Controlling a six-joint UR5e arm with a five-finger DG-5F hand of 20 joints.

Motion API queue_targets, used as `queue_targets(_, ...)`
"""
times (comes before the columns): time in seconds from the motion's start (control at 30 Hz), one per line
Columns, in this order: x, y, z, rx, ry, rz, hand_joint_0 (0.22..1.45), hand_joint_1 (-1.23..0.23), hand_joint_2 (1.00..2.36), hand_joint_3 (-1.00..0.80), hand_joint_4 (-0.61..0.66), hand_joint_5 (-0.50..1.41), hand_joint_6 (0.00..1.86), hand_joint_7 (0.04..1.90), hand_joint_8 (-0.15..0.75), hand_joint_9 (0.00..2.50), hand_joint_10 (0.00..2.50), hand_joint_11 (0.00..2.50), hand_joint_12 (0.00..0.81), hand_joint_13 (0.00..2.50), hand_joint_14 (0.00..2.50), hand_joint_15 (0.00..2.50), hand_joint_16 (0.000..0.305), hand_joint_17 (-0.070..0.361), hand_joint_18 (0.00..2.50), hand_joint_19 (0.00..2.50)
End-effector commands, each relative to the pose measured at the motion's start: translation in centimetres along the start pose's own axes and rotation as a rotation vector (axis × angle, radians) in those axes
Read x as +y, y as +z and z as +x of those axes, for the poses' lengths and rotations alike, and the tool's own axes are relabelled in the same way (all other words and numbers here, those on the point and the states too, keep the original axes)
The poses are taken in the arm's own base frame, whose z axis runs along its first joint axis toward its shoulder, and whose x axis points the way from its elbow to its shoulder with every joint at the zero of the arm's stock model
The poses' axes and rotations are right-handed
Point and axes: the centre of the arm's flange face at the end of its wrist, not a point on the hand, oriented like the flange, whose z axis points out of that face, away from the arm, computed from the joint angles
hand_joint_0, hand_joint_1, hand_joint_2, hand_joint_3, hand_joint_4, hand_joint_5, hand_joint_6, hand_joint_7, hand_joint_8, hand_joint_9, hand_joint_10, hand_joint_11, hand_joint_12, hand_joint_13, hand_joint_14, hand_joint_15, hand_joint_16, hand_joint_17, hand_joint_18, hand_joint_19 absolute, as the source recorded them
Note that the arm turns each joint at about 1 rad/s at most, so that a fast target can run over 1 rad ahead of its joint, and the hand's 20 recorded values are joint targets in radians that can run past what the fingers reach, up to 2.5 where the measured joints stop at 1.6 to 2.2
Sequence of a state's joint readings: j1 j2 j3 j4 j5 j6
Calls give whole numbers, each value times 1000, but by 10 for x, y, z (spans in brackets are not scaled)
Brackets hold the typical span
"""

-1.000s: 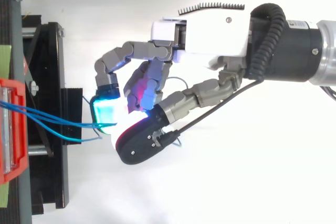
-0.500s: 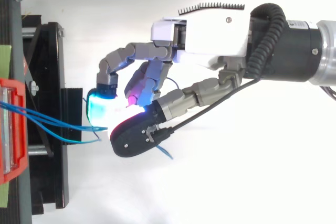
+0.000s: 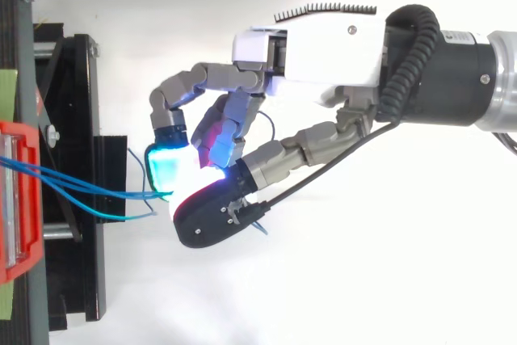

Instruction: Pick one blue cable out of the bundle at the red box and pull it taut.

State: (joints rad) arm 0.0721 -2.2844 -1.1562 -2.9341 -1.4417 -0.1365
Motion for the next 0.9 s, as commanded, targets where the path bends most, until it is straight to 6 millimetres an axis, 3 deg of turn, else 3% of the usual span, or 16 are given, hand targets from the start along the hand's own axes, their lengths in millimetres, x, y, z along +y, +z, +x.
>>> queue_targets(0.0,4,1,0,-2,1,-7,576,-716,1014,-292,153,-89,703,1139,354,1253,15,1290,374,891,23,570,53,119,709,464)
queue_targets(0.3,10,3,-1,-4,3,-19,575,-733,1016,-186,183,-134,859,1000,389,1260,8,1336,396,897,20,564,57,129,717,427)
queue_targets(0.57,12,4,-1,-4,3,-23,593,-776,1016,-81,145,-135,902,1030,408,1276,3,1379,406,910,21,564,59,134,738,411)
queue_targets(0.87,12,4,-1,-4,3,-22,641,-871,1017,-193,84,-172,917,956,347,1149,5,1425,367,855,23,569,54,121,695,407)
